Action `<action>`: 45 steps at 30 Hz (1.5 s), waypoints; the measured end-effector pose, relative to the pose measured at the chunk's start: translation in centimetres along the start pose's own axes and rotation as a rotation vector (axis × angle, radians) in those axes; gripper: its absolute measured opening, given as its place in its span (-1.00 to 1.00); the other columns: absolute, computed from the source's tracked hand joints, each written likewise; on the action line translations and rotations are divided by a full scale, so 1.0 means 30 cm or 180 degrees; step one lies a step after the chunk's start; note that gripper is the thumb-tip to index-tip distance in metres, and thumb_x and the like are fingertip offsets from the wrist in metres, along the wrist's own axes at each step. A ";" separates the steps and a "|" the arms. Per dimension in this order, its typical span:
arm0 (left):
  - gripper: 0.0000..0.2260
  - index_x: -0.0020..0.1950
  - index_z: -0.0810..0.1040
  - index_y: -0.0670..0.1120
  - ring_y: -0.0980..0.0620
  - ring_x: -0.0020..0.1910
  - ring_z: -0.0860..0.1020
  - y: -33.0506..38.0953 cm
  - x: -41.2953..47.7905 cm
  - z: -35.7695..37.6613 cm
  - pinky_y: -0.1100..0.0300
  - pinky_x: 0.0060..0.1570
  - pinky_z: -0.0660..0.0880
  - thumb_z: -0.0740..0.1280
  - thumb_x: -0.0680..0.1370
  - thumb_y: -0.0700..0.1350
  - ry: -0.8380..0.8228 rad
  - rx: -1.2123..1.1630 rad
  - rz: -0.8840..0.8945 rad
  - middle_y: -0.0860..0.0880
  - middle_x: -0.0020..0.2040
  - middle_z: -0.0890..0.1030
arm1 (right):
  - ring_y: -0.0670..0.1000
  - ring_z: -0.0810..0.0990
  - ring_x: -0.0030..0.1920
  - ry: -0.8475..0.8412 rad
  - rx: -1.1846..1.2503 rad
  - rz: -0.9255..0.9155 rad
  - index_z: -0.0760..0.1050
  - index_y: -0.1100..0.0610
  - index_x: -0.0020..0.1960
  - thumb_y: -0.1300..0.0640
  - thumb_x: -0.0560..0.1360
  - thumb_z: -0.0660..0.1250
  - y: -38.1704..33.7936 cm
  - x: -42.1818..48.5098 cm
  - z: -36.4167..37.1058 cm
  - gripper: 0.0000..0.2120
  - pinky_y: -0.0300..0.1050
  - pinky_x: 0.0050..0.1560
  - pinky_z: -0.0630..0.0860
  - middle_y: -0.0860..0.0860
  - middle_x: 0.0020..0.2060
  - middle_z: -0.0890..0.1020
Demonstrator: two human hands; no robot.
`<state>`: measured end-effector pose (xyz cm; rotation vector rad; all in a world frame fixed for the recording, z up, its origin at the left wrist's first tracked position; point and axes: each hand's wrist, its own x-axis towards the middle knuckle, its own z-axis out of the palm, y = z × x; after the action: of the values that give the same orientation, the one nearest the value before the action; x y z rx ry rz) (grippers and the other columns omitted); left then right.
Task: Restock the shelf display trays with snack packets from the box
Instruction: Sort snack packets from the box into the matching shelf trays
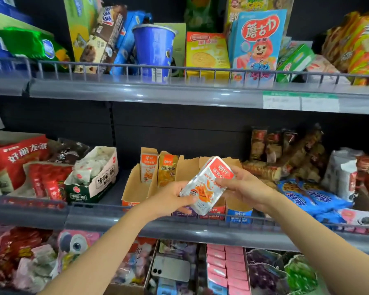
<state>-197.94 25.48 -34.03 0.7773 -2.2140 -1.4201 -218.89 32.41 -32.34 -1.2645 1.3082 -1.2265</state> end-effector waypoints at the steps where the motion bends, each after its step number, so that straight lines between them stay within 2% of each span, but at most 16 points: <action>1: -0.70 0.29 0.41 0.04 0.19 0.04 0.59 -0.005 0.034 0.005 0.25 -0.03 0.59 0.31 0.56 -0.12 0.0043 0.0030 -0.0037 0.12 0.09 0.59 | 0.05 0.64 0.10 0.0133 -0.0101 -0.0055 0.44 0.10 0.26 0.25 0.47 0.36 0.002 0.014 -0.022 -0.63 -0.02 0.14 0.57 0.09 0.08 0.65; 4: -0.58 0.40 0.32 -0.01 0.14 0.10 0.57 -0.021 0.140 0.010 0.20 0.04 0.57 0.29 0.56 -0.06 0.0440 0.0049 -0.0148 0.06 0.20 0.55 | 0.04 0.65 0.07 0.0561 -0.0284 -0.0319 0.45 0.04 0.24 0.27 0.43 0.41 0.002 0.066 -0.107 -0.58 0.02 0.12 0.58 0.08 0.06 0.65; 7: -0.52 0.46 0.23 0.02 0.03 0.28 0.46 -0.047 0.240 0.008 0.07 0.23 0.47 0.26 0.57 0.04 0.0874 0.0391 -0.0275 0.03 0.39 0.41 | 0.06 0.65 0.07 0.0952 -0.0326 -0.0482 0.46 0.03 0.23 0.30 0.41 0.44 0.005 0.140 -0.206 -0.56 -0.02 0.03 0.61 0.06 0.04 0.66; 11: -0.39 0.53 0.03 0.05 -0.01 0.42 0.32 -0.088 0.342 0.025 0.05 0.35 0.32 0.22 0.56 0.15 0.0716 0.1050 -0.0602 0.05 0.51 0.21 | -0.03 0.62 0.00 0.1311 -0.0557 -0.0613 0.43 0.01 0.20 0.25 0.44 0.42 -0.006 0.235 -0.259 -0.61 -0.23 -0.15 0.61 -0.02 -0.01 0.62; 14: -0.30 0.54 -0.14 0.13 -0.04 0.46 0.24 -0.121 0.402 0.044 0.03 0.35 0.30 0.22 0.56 0.17 0.0537 0.1218 -0.0770 0.07 0.54 0.12 | -0.09 0.59 -0.08 0.1257 -0.0737 -0.0798 0.41 0.07 0.16 0.28 0.45 0.40 -0.005 0.315 -0.251 -0.66 -0.34 -0.25 0.58 -0.04 -0.07 0.59; 18: -0.28 0.50 -0.20 0.25 -0.02 0.38 0.36 -0.159 0.443 0.060 0.07 0.26 0.43 0.27 0.57 0.00 0.0476 0.1344 -0.0692 0.08 0.53 0.16 | -0.05 0.56 0.01 0.1030 -0.1209 -0.0903 0.44 0.19 0.22 0.30 0.44 0.40 0.024 0.427 -0.225 -0.63 -0.39 -0.17 0.55 0.01 0.00 0.57; 20: -0.28 0.50 -0.19 0.27 0.05 0.13 0.50 -0.171 0.450 0.056 0.18 0.02 0.53 0.26 0.58 -0.08 0.0473 0.1332 -0.0635 0.09 0.50 0.21 | -0.06 0.56 0.04 0.0842 -0.1633 -0.0804 0.47 0.15 0.20 0.25 0.45 0.41 0.039 0.479 -0.227 -0.66 -0.28 -0.01 0.56 -0.02 0.00 0.56; 21: -0.28 0.50 -0.19 0.26 0.08 -0.01 0.52 -0.176 0.452 0.053 0.25 -0.12 0.52 0.25 0.59 -0.10 0.0461 0.1297 -0.0619 0.09 0.49 0.23 | -0.03 0.58 0.05 0.0658 -0.1820 -0.0748 0.48 0.11 0.16 0.22 0.46 0.40 0.047 0.501 -0.231 -0.71 -0.16 0.06 0.56 -0.02 -0.01 0.58; 22: -0.28 0.50 -0.19 0.26 0.07 -0.06 0.52 -0.180 0.452 0.051 0.27 -0.18 0.49 0.25 0.59 -0.11 0.0448 0.1280 -0.0610 0.09 0.48 0.25 | 0.01 0.60 0.06 0.0460 -0.1987 -0.0651 0.48 0.08 0.13 0.19 0.48 0.39 0.053 0.515 -0.232 -0.76 -0.11 0.08 0.55 0.00 -0.01 0.60; 26: -0.27 0.50 -0.20 0.26 0.04 0.21 0.47 -0.187 0.445 0.046 0.16 0.12 0.51 0.26 0.58 -0.10 0.0397 0.1376 -0.0581 0.11 0.49 0.22 | -0.01 0.58 0.08 0.0003 -0.2854 -0.0274 0.48 0.10 0.20 0.10 0.55 0.28 0.072 0.542 -0.233 -0.76 -0.26 -0.01 0.50 0.04 0.06 0.61; 29: -0.26 0.50 -0.19 0.26 0.04 0.30 0.42 -0.187 0.444 0.043 0.11 0.22 0.46 0.27 0.58 -0.10 0.0379 0.1374 -0.0584 0.12 0.49 0.21 | 0.03 0.55 0.18 0.0028 -0.3346 -0.0200 0.47 0.06 0.22 0.03 0.54 0.29 0.093 0.561 -0.238 -0.72 0.05 0.27 0.43 0.02 0.13 0.61; 32: -0.26 0.50 -0.19 0.28 -0.01 0.20 0.49 -0.191 0.445 0.044 0.12 0.13 0.52 0.28 0.57 -0.09 0.0383 0.1407 -0.0588 0.13 0.49 0.22 | 0.02 0.55 0.16 0.0338 -0.3526 -0.0364 0.48 0.02 0.13 0.00 0.51 0.33 0.115 0.578 -0.247 -0.78 0.15 0.37 0.30 -0.02 0.07 0.62; 36: -0.26 0.49 -0.19 0.30 -0.04 0.18 0.51 -0.197 0.447 0.048 0.16 0.04 0.54 0.28 0.57 -0.09 0.0431 0.1432 -0.0563 0.14 0.50 0.20 | -0.04 0.56 0.11 0.0736 -0.3701 -0.0677 0.48 -0.05 0.01 -0.04 0.48 0.36 0.133 0.587 -0.252 -0.86 -0.01 0.41 0.15 -0.09 -0.02 0.64; 38: -0.26 0.49 -0.18 0.29 -0.06 0.20 0.50 -0.195 0.445 0.048 0.14 0.07 0.53 0.28 0.57 -0.09 0.0428 0.1408 -0.0551 0.14 0.50 0.20 | -0.04 0.58 0.08 0.0694 -0.3447 -0.0625 0.48 -0.05 -0.04 -0.01 0.48 0.37 0.132 0.594 -0.258 -0.90 0.06 0.41 0.21 -0.08 -0.04 0.65; 42: -0.27 0.49 -0.18 0.29 -0.03 0.19 0.50 -0.195 0.444 0.051 0.15 0.06 0.53 0.28 0.57 -0.08 0.0469 0.1424 -0.0549 0.13 0.49 0.22 | -0.01 0.58 0.11 0.0535 -0.3204 -0.0382 0.56 0.01 0.05 0.01 0.47 0.39 0.115 0.607 -0.276 -0.82 0.16 0.38 0.29 -0.03 0.00 0.66; 45: -0.27 0.49 -0.17 0.28 -0.05 0.18 0.51 -0.200 0.447 0.055 0.18 -0.01 0.53 0.28 0.57 -0.07 0.0507 0.1411 -0.0532 0.13 0.50 0.20 | -0.04 0.59 0.03 0.0619 -0.3307 -0.0590 0.52 -0.05 -0.04 0.01 0.42 0.44 0.137 0.607 -0.275 -0.84 0.13 0.33 0.35 -0.10 -0.11 0.63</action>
<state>-207.78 16.08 -39.75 1.2000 -2.4094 -0.8977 -228.52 14.64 -35.21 -2.0381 2.1353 -0.7719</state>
